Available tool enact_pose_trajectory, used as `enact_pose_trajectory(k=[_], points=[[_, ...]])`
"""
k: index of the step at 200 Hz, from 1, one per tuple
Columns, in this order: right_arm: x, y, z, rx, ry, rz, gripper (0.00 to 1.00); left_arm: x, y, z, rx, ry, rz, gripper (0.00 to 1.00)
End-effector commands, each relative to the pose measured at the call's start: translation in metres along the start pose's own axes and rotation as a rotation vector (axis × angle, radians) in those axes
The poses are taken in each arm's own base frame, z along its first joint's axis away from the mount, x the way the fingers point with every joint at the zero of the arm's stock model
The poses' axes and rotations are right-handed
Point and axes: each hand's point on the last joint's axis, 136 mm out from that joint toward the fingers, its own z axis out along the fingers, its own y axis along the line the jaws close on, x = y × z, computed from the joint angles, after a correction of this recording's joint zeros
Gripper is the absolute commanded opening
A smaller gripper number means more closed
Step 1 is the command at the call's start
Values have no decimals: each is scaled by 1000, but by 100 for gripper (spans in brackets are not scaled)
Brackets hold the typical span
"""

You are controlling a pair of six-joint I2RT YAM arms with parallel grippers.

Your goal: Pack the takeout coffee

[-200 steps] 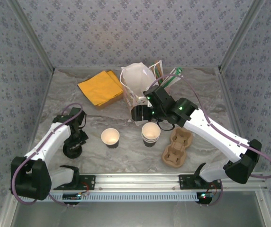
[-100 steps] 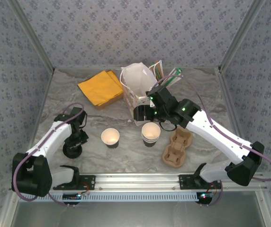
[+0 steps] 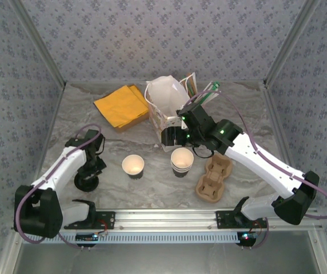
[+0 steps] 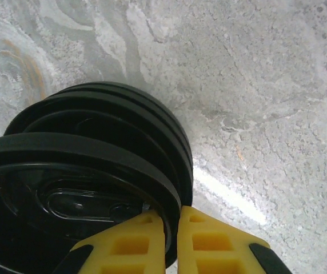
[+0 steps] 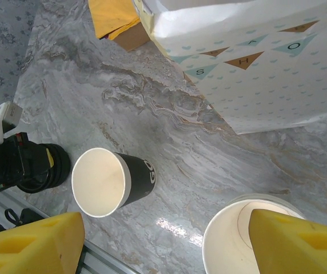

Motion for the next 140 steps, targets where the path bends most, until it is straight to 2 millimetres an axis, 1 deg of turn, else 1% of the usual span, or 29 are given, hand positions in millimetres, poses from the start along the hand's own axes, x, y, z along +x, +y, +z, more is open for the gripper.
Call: enact_pose_trajectory(k=[1, 26, 45, 59, 75, 92, 103, 116, 123, 140], points=[[-1, 3, -4, -26, -8, -17, 77, 0, 7, -18, 1, -10, -32, 9], [-3, 5, -4, -34, -13, -16, 77, 1, 6, -34, 43, -17, -44, 8], [-5, 7, -4, -40, -17, -17, 77, -2, 2, -55, 108, -43, -55, 7], [-6, 8, -4, -45, -18, -17, 77, -6, -7, -72, 182, -64, -61, 7], [-9, 13, -4, -63, -22, -19, 77, -10, -24, -94, 310, -88, -55, 6], [-14, 21, -6, -92, -36, -22, 77, -15, -49, -125, 490, -115, -42, 5], [-18, 27, -9, -116, -48, -25, 77, -19, -66, -149, 617, -138, -35, 5], [-24, 36, -13, -153, -65, -30, 78, -21, -80, -176, 747, -159, -32, 5], [-28, 41, -16, -170, -78, -68, 78, -23, -87, -191, 819, -172, -26, 5], [-36, 55, -23, -225, -104, -86, 78, -22, -104, -225, 981, -177, 4, 5]])
